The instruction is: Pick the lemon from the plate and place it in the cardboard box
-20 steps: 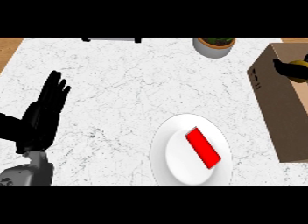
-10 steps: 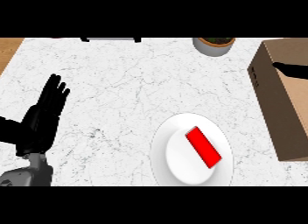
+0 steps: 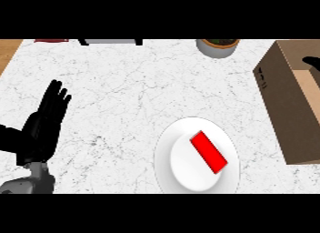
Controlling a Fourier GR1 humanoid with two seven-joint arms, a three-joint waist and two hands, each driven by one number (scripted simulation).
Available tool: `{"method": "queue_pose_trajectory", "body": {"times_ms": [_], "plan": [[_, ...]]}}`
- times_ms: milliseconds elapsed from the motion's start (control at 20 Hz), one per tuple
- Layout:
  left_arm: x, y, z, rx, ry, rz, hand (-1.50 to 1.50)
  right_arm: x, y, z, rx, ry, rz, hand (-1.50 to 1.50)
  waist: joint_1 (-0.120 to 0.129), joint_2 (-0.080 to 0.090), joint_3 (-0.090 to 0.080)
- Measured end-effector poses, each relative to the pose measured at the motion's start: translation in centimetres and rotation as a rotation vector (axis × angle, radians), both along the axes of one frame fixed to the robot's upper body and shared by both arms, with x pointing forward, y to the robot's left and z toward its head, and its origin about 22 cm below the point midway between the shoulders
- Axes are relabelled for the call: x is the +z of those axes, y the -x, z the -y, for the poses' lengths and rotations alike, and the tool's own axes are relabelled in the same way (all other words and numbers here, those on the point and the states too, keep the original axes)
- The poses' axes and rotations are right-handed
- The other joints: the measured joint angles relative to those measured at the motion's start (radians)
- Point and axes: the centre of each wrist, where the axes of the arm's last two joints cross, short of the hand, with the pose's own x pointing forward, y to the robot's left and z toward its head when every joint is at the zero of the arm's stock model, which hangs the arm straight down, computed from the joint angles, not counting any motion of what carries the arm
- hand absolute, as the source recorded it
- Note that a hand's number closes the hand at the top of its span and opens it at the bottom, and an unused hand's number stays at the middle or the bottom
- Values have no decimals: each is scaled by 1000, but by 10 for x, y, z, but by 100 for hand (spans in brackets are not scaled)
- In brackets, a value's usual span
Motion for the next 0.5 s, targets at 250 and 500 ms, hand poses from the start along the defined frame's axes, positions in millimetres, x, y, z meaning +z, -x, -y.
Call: {"method": "queue_pose_trajectory", "body": {"times_ms": [250,500], "plan": [[5,-1,1,-1,0,0,0,3,22,32,5,-156,124,-150,1,1,0],[7,0,1,4,0,1,0,-16,55,55,-20,-204,206,-150,3,2,-1]]}}
